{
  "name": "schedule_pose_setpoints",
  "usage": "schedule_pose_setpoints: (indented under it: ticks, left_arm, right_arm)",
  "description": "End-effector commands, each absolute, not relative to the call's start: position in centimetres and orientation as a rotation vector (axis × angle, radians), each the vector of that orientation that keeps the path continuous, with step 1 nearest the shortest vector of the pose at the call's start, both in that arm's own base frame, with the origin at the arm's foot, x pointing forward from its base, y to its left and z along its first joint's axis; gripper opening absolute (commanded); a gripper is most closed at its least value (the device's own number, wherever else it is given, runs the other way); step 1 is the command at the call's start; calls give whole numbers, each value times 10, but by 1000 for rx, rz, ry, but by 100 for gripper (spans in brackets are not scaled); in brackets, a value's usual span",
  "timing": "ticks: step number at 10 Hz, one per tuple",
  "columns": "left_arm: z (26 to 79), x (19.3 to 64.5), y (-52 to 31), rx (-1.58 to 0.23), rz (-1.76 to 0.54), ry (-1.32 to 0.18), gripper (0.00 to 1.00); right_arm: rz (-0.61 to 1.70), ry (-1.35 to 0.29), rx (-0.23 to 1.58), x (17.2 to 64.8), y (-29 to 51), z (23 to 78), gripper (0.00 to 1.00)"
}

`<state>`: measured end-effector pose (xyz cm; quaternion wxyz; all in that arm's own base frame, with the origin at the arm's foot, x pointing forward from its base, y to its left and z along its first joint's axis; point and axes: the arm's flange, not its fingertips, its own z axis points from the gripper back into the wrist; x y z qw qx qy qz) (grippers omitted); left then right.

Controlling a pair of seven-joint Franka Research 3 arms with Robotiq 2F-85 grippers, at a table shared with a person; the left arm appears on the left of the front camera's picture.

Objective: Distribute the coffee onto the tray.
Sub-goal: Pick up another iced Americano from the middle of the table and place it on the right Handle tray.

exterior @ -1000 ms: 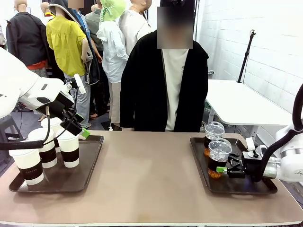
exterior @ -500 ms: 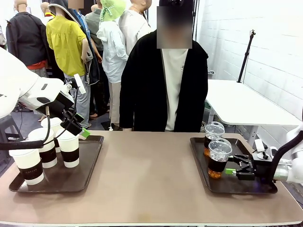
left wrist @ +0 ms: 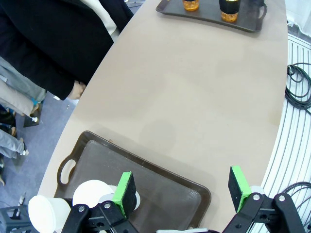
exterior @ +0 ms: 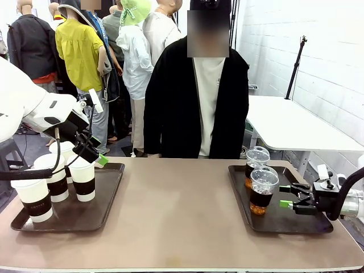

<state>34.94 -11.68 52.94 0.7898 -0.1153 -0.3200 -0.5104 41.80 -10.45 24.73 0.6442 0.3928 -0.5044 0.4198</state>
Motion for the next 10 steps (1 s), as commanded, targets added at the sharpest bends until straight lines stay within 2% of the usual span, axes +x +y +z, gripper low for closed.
schedule_pose_setpoints:
  ticks: [1,10]
  left_arm:
    - [528,351,-114,-269,-1116,-691,100]
    - [528,351,-114,-269,-1116,-691,100]
  right_arm:
    - [951,-1167,921,416,-106,244,100]
    - [951,-1167,921,416,-106,244,100]
